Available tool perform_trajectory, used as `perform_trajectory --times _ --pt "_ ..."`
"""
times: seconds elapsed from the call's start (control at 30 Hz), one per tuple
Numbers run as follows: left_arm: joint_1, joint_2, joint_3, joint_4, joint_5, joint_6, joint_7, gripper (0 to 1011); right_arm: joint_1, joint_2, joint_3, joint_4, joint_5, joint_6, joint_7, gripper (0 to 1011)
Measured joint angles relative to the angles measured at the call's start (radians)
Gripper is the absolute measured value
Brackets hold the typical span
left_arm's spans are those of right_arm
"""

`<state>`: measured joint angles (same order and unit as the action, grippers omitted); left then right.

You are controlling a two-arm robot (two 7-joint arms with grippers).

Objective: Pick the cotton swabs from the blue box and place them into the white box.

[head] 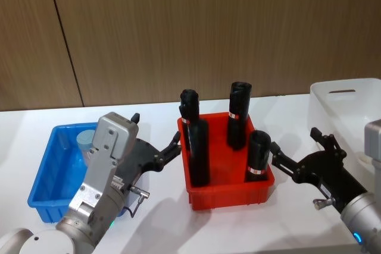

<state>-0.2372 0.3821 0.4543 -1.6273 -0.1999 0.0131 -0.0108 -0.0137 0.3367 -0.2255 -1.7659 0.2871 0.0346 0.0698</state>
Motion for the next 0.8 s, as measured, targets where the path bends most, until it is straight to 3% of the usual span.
perform_trajectory --times 0.43,0.8 --pt "0.0 0.0 0.0 0.001 0.0 0.001 0.0 1004 0.019 -0.001 0.003 0.014 0.019 0.042 0.057 1002" --pt "0.0 0.0 0.0 0.001 -0.001 0.001 0.0 1004 0.078 -0.015 0.006 0.08 0.047 0.111 0.139 1002"
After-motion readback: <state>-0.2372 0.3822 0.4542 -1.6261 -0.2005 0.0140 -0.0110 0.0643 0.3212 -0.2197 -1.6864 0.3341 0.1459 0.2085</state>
